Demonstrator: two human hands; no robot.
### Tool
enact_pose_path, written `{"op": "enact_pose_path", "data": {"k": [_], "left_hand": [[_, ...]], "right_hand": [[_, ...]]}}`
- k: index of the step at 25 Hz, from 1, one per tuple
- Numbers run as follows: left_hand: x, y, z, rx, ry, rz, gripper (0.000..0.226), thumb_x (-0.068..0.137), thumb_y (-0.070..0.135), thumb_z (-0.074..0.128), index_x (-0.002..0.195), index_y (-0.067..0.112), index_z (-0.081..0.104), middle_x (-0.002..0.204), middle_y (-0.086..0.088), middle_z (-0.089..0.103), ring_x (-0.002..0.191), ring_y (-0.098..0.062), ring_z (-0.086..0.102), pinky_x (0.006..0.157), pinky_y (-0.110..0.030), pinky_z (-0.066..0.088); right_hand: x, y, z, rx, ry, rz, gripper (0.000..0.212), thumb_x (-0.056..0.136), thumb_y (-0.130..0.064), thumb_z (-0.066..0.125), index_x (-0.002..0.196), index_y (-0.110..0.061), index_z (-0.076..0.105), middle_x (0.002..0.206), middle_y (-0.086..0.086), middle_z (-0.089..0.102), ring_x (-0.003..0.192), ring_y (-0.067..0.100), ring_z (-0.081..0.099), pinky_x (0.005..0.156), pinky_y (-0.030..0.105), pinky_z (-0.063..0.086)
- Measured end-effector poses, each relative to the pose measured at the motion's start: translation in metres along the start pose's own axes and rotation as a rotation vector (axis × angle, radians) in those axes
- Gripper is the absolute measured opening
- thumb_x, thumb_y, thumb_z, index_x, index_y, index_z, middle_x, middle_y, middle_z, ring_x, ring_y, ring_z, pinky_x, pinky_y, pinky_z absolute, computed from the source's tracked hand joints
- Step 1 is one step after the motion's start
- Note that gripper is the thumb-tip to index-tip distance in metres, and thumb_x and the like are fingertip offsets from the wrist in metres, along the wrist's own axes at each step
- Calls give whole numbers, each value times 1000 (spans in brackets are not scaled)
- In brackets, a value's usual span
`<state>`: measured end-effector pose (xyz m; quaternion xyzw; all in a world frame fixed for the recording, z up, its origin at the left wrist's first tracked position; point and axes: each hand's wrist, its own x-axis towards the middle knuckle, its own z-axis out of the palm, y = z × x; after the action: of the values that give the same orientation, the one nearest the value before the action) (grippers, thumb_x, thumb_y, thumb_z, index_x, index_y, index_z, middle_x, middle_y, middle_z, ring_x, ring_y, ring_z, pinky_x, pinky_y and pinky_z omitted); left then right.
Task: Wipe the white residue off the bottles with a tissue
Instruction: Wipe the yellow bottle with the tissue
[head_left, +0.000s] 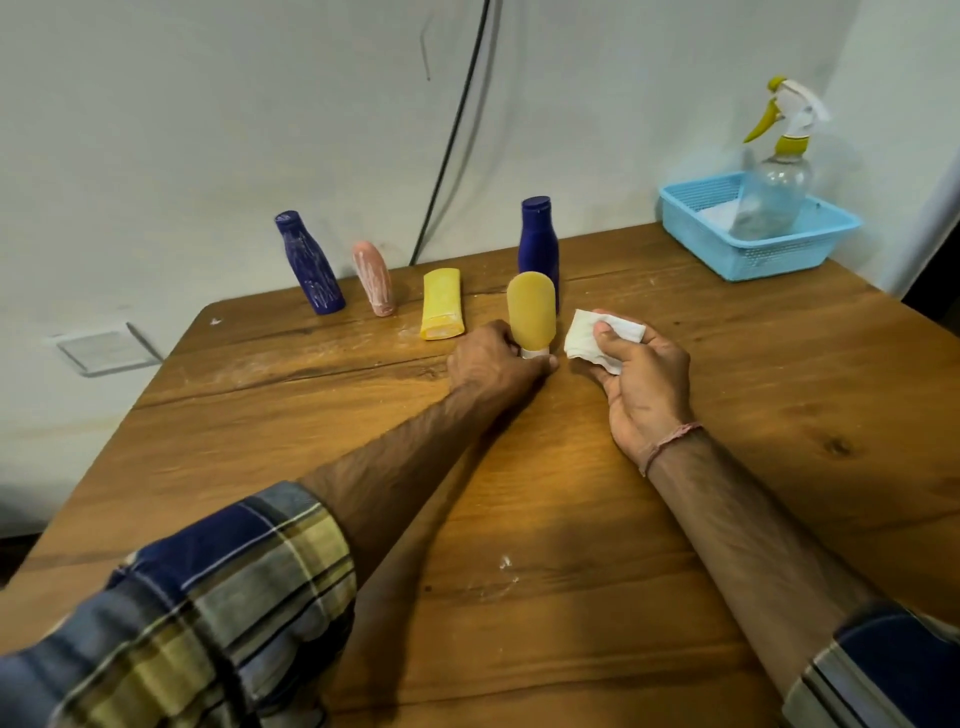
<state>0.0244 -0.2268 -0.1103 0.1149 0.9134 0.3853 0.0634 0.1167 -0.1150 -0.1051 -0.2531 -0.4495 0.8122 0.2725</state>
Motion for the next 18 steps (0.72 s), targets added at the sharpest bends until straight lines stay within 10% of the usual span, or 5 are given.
{"op": "enact_pose_path", "data": {"k": [8, 13, 18], "left_hand": [[-16, -13, -27, -241, 123, 80, 58, 71, 16, 81, 119, 15, 48, 101, -3, 58, 91, -20, 61, 72, -30, 56], [29, -26, -42, 129, 350, -220, 102, 75, 53, 81, 151, 9, 27, 152, -17, 37, 139, -37, 38, 116, -54, 35], [46, -33, -40, 166, 293, -315, 104, 76, 55, 78, 153, 8, 27, 152, -17, 41, 138, -35, 40, 114, -51, 33]], "right_hand": [[-2, 2, -3, -23, -12, -19, 16, 95, -2, 64, 104, -13, 72, 104, 3, 73, 98, 19, 71, 85, 40, 62], [4, 8, -2, -36, -12, -40, 19, 95, -2, 65, 112, -7, 71, 107, 5, 73, 99, 19, 72, 81, 37, 62], [3, 11, -4, -78, -25, -93, 17, 94, -4, 66, 109, -11, 73, 108, 5, 74, 99, 20, 72, 76, 35, 61]]}}
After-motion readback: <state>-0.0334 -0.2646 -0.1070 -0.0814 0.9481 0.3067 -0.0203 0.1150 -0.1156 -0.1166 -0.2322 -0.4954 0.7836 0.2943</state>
